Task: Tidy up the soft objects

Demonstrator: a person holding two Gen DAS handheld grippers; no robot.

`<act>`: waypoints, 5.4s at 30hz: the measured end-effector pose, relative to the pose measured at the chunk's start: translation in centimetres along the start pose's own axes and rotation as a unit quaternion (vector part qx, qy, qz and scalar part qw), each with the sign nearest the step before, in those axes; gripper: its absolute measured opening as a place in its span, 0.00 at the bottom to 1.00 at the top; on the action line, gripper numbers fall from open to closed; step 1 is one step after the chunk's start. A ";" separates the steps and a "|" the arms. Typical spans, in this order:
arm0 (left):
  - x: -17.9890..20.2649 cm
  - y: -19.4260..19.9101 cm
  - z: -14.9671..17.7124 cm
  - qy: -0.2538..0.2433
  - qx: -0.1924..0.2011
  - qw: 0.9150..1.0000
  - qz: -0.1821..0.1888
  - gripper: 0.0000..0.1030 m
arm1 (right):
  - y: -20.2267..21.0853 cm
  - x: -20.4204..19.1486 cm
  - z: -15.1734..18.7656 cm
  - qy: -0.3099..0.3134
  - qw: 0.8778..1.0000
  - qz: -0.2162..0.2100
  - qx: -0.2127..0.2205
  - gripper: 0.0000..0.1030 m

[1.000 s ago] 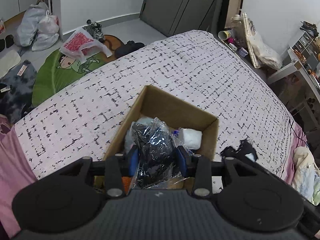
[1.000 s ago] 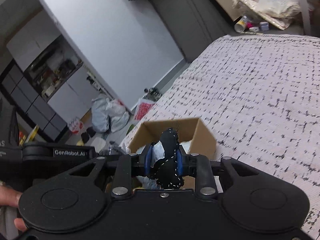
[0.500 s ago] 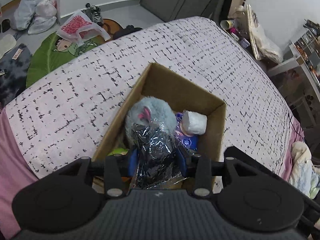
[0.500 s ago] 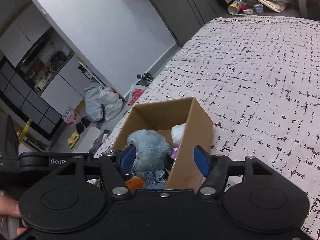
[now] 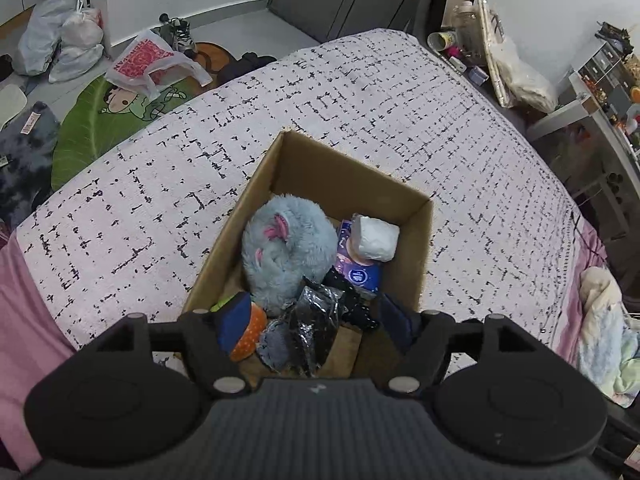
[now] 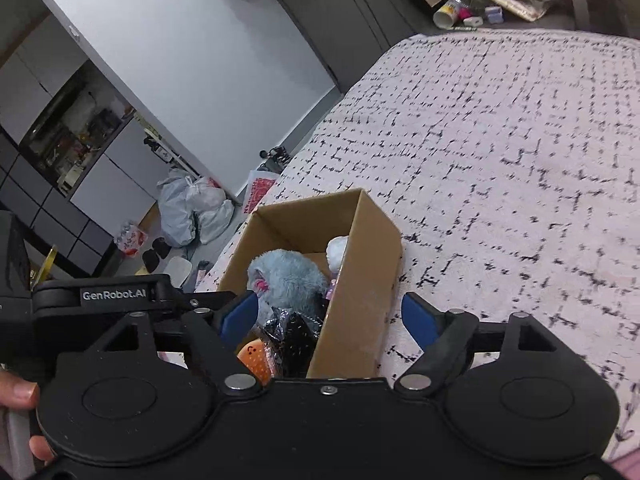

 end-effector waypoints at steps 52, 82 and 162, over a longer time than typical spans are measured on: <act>3.7 17.6 5.2 -0.120 0.121 0.985 -0.010 0.98 | 19.2 -5.9 2.1 0.030 0.989 0.095 0.108 1.00; 4.7 22.5 10.4 -0.197 0.146 0.969 -0.025 0.98 | 23.2 -7.2 5.4 0.034 0.984 0.118 0.129 1.00; 3.9 23.4 10.9 -0.191 0.138 0.971 -0.038 0.98 | 22.9 -8.5 6.8 0.072 0.983 0.131 0.105 1.00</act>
Point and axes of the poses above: each gripper's, at about its wrist camera, not at the fingertips, and y roughly against the way its jaws point, x to its right, z to its underside, the point moved 7 cm from there along -y, roughly the way its jaws point, and after that the axes turned 1 degree about z, right-handed, at the moved point
